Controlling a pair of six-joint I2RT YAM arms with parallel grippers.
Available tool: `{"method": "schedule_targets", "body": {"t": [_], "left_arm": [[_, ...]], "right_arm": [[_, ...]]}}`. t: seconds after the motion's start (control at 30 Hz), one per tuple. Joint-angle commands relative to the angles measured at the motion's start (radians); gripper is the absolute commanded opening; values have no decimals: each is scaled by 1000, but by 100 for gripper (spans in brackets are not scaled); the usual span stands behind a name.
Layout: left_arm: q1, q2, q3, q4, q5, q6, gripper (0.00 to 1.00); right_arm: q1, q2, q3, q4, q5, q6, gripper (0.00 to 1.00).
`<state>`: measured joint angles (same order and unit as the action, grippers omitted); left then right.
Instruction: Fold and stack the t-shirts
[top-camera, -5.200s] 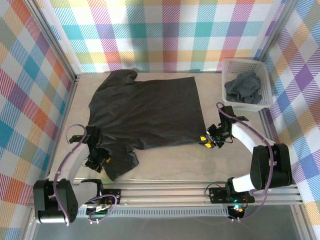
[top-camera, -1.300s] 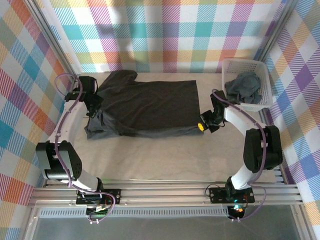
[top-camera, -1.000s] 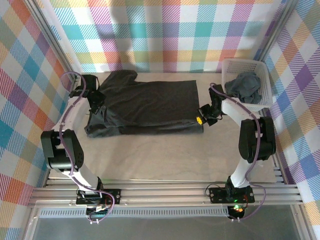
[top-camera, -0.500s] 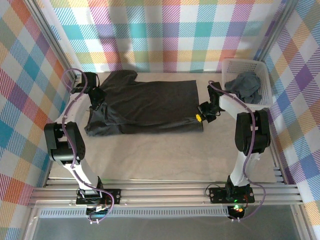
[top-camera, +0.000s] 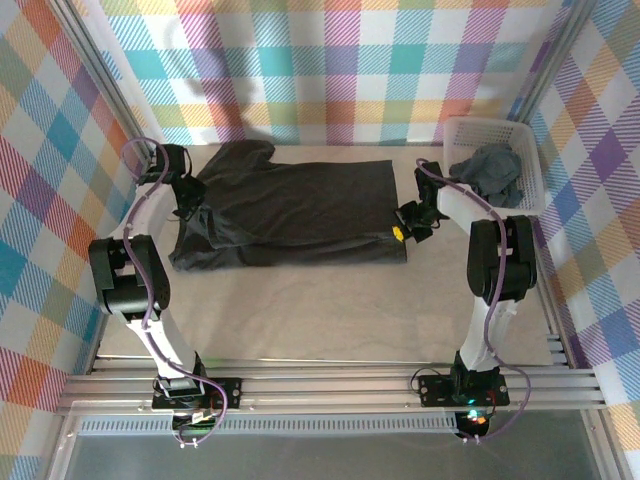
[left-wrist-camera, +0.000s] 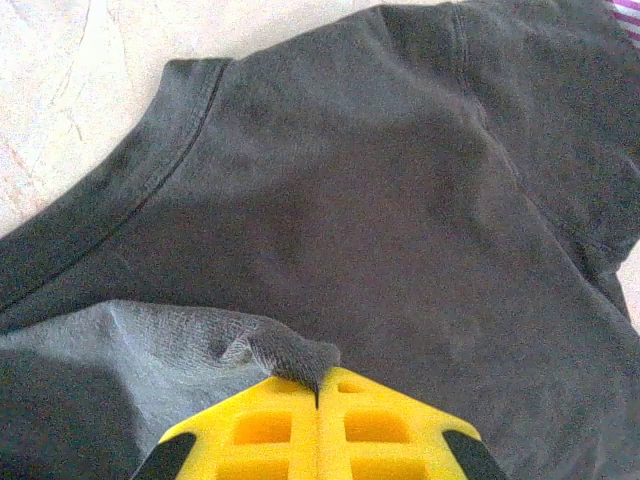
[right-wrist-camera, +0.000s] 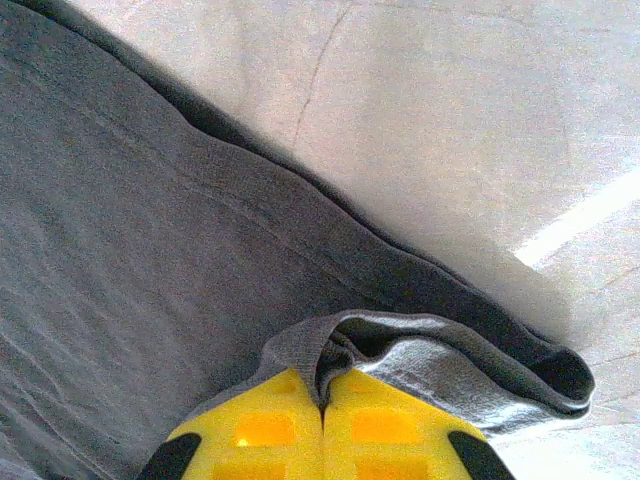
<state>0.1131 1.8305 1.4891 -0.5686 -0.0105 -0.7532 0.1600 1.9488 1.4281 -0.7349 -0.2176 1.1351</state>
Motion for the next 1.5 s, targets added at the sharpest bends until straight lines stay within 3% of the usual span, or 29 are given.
{"method": "schedule_targets", "body": {"t": [0.0,0.5,0.6,0.67,0.73,0.87,1.0,1.2,1.3,1.47], "left_arm": [[14,21,41,7,14,40,0],[17,154,126,37,86,65,0],[18,173,164,0,109,80,21],[19,151,168,-22,90,74,45],[23,115,166,-38,75,66,54],[35,14,125,-138,-5,34,56],[70,-128,-59,-194,-58,-36,54],[164,-270,-377,-185,6,-98,50],[196,-295,-464,-142,39,-105,50],[224,-270,-520,-103,76,-99,50]], "right_arm": [[-8,17,38,-1,11,-27,0],[-10,103,121,-34,47,-84,0],[-19,124,151,-24,28,-119,2],[-26,134,194,-55,22,-153,17],[-30,119,219,-75,37,-187,31],[-34,57,234,-122,65,-250,43],[-33,-42,116,-95,48,-267,44],[-32,-181,-166,59,-82,-253,48],[-38,-197,-246,123,-132,-248,55],[-48,-169,-284,150,-177,-248,57]]}}
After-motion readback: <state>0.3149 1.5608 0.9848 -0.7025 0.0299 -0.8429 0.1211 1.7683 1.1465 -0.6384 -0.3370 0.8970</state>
